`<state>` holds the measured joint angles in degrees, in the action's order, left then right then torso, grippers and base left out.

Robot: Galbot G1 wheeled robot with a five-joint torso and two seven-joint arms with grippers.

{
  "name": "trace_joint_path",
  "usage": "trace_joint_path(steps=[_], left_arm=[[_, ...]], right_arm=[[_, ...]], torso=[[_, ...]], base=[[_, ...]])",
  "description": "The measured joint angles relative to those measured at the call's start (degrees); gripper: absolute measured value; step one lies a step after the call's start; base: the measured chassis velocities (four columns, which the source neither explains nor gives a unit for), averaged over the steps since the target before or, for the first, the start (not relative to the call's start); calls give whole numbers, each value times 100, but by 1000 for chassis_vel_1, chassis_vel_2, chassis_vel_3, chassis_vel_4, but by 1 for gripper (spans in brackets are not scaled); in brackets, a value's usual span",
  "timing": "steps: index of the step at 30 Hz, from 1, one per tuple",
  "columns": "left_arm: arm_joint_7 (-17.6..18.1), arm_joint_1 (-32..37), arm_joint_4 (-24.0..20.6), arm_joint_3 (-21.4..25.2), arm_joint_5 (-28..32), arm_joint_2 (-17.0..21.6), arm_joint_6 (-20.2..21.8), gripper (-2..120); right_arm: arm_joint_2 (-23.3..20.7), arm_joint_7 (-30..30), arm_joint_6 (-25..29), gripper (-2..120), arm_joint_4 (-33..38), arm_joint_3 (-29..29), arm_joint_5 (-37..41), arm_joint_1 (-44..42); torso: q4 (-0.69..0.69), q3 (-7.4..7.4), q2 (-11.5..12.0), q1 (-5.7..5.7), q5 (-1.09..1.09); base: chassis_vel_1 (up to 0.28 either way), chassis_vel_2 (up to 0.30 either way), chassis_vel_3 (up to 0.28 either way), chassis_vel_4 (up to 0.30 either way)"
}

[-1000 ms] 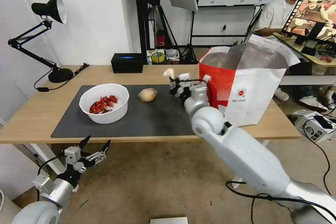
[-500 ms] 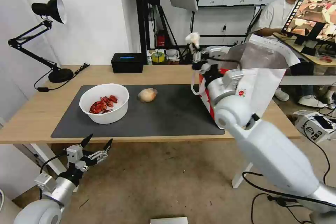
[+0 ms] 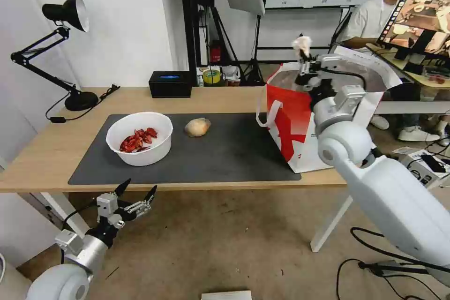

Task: Pick up the trash from the table and place it into the takeout bag.

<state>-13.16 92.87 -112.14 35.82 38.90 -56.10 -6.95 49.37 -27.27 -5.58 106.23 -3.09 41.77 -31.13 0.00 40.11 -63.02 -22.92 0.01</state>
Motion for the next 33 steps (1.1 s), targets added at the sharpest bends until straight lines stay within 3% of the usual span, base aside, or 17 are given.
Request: trace_joint_path(steps=[7,14,16,18,19,27,30,33], left_arm=[[0,-68,44,-91,-35,-28,1,100],[0,-67,19,-98,-36,-7,0,100],[1,-54,0,-94,-32,-9,-1,100],[1,-49,-6,-91,-30,-12,-2,100],[1,-36,-16,-82,-27,-21,-3,100],[2,16,-65,-37,-20,-37,-5,100],[2,20,-74,-29,-14,-31,-5,100],[2,27,-100,6,7,-1,-5,100]], right_arm=[[-239,-210,-261,0,85,-248,78,-253],[-258,-277,-466,24,165,-347,153,-343],[-260,-314,-541,35,185,-357,197,-352],[-262,-321,-558,38,187,-359,207,-352],[-266,-337,-582,46,188,-362,219,-353],[-300,-347,-623,76,206,-383,223,-360],[-307,-347,-632,78,209,-385,225,-362],[-313,-347,-672,96,220,-390,256,-388]], torso=[[1,0,0,0,-1],[0,0,0,0,-1],[0,0,0,0,-1],[0,0,0,0,-1],[0,0,0,0,-1],[0,0,0,0,-2],[0,0,0,0,-1],[0,0,0,0,-2]], base=[[0,0,0,0],[0,0,0,0],[0,0,0,0],[0,0,0,0],[0,0,0,0],[0,0,0,0],[0,0,0,0],[0,0,0,0]])
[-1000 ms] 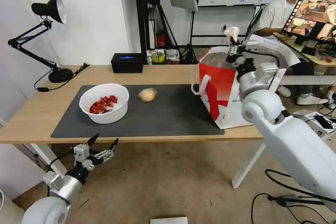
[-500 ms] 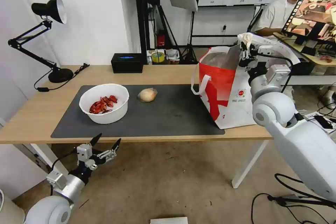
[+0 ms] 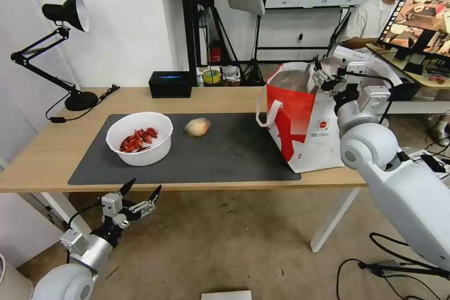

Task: Pick up the trash from the table and place it into the takeout bag.

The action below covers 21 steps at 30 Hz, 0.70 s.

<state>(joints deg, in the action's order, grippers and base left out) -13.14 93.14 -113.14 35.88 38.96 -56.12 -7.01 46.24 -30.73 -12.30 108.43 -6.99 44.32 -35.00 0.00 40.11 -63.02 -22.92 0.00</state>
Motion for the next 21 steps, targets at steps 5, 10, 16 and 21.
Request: trace_joint_path(steps=[5,10,16,21], left_arm=[[0,20,-17,23,8,6,0,100],[0,36,-25,39,11,5,0,100],[1,46,-47,51,18,-9,0,100],[1,59,-60,62,19,-16,-3,100]], right_arm=[[7,1,-24,100,1,-4,10,-23],[12,2,-34,100,2,-5,46,-26],[-19,47,-37,100,78,3,133,0],[-97,185,-27,100,316,11,342,-29]], torso=[[0,0,0,0,0],[0,0,0,0,0],[0,0,0,0,0],[0,0,0,0,0]], base=[[0,0,0,0],[0,0,0,0],[0,0,0,0],[0,0,0,0]])
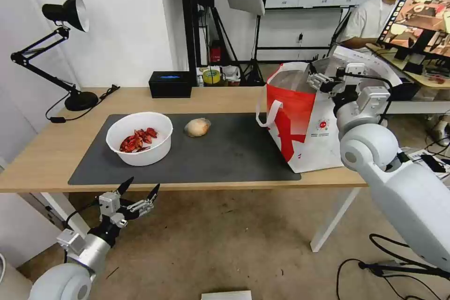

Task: Pick up the trash from the table and place it into the takeout bag.

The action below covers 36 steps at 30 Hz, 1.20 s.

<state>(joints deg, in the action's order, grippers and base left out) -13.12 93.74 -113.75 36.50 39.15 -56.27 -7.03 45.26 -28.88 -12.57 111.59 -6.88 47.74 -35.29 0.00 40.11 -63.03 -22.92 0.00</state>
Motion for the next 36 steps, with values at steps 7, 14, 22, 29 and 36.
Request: trace_joint_path(steps=[7,14,22,29,36], left_arm=[[5,23,-26,8,0,-25,-8,100],[4,64,-54,35,0,-44,-14,100],[-3,99,-64,46,-13,-95,-29,100],[-16,182,-74,73,-50,-158,-98,100],[-41,284,-94,159,-59,-172,-116,100]], right_arm=[[-212,290,0,100,586,-21,320,-348],[-423,576,-5,100,1356,-334,372,-1363],[-427,756,29,100,1892,-800,-127,-2669],[-144,938,201,100,2071,-1165,-744,-3901],[391,1200,612,100,1993,-1226,-1575,-5003]], torso=[[0,0,0,0,0],[1,0,0,0,1],[0,0,0,0,0],[1,0,0,1,0],[1,0,0,1,1]], base=[[0,0,0,0],[0,0,0,0],[0,0,0,0],[0,0,0,0],[0,0,0,0]])
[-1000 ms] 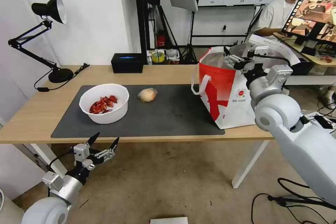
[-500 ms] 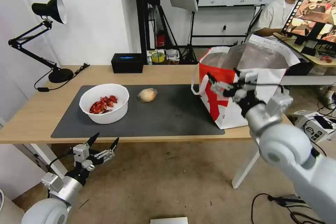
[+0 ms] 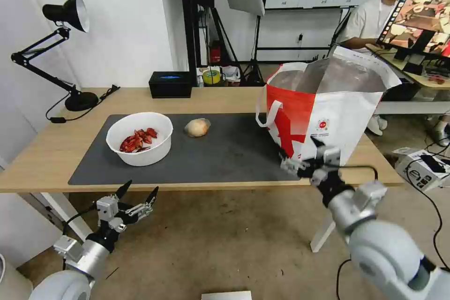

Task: Pick up the trash from the table and place it into the takeout bag.

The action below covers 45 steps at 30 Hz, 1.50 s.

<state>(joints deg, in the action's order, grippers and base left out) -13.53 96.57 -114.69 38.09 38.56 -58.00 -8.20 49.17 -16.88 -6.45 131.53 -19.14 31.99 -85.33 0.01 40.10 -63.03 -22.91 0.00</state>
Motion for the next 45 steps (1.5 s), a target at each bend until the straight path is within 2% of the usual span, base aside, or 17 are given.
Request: trace_joint_path(steps=[5,10,33,45], left_arm=[[-125,73,34,98,-17,1,30,100],[-149,128,34,153,-18,1,28,100],[-268,187,122,224,-39,-27,3,100],[-269,101,198,211,-45,-54,-8,100]], right_arm=[[462,128,267,100,-168,221,-629,-573],[675,165,469,100,-358,389,-914,-710],[727,160,531,100,-769,670,-928,-380],[676,26,530,100,-1035,920,-718,151]], torso=[[0,0,0,0,-1],[0,0,0,0,-1],[0,0,0,-1,0],[0,1,1,-1,-1]], base=[[0,0,0,0],[0,0,0,0],[0,0,0,0],[0,0,0,0]])
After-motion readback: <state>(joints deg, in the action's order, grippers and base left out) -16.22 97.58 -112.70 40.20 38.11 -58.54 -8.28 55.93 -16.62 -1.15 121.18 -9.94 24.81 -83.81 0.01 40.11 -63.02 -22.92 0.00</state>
